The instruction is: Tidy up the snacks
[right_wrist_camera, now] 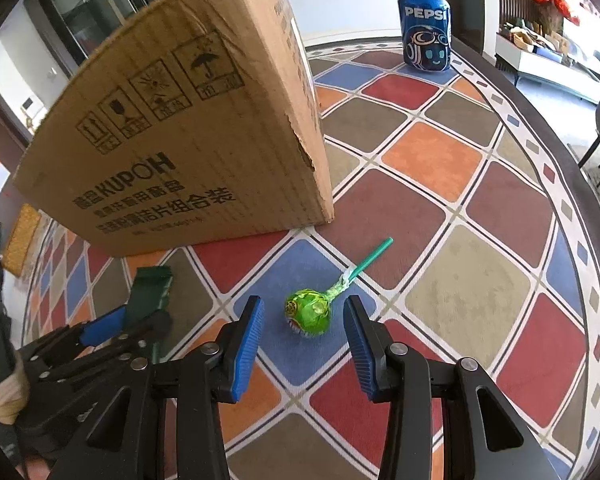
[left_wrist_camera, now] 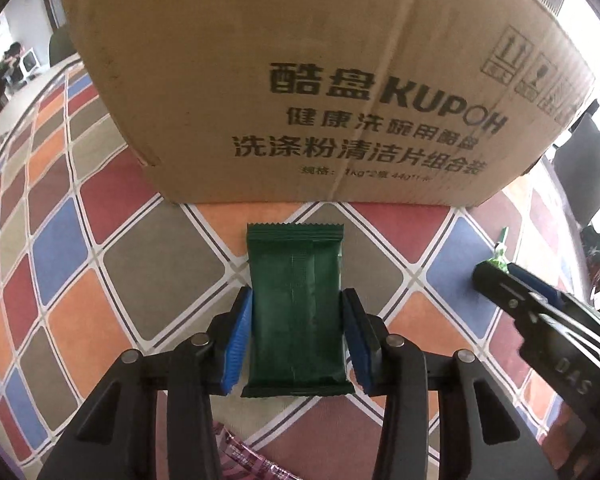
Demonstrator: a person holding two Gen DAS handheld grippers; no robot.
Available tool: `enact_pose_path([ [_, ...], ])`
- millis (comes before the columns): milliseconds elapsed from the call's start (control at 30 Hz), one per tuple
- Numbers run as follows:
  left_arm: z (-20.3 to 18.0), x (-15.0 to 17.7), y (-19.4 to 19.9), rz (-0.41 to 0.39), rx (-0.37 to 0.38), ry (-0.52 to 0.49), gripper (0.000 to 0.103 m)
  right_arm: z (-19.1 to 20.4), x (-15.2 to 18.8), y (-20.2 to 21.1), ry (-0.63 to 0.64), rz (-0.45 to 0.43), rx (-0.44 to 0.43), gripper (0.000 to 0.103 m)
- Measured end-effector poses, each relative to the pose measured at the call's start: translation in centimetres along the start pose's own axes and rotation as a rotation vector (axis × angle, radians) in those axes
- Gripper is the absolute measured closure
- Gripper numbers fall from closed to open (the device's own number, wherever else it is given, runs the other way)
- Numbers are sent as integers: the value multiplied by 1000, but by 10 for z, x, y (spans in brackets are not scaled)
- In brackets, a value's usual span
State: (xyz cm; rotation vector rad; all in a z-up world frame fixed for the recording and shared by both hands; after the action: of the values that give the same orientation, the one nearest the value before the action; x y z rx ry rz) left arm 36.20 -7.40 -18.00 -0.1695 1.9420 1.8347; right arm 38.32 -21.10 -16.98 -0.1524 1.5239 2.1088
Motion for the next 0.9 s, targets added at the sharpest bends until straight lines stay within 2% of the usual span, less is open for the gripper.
enact_pose_path([
  [233, 14, 3, -2, -15, 49, 13, 60, 3, 0, -8, 15, 0, 31, 61],
  [267, 15, 3, -2, -17, 51, 12, 60, 3, -1, -8, 10, -7, 36, 63],
  [333, 16, 2, -1, -23, 56, 8, 60, 1, -1, -8, 5, -10, 40, 75],
  [367, 17, 3, 1, -27, 57, 5, 60, 0, -1, -8, 3, -13, 41, 76],
  [567, 10, 6, 16, -64, 62, -24, 60, -3, 2, -1, -17, -25, 15, 76],
  [900, 11, 14, 56, -130, 79, -37, 60, 6, 6, 35, 6, -84, -24, 76],
])
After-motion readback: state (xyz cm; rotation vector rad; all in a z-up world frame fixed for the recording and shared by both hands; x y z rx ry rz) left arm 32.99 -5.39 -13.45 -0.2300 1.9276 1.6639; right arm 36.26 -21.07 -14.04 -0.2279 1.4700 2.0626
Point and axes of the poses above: each gripper's, at about its wrist camera, not at the fingertips, and y roughly against the way its jaws point, z to its left, x to its underside, the point moved 6 cm from there along -y, roughly the way its jaws point, and after that the axes turned 12 degrees about -y, right-handed, at the moved point
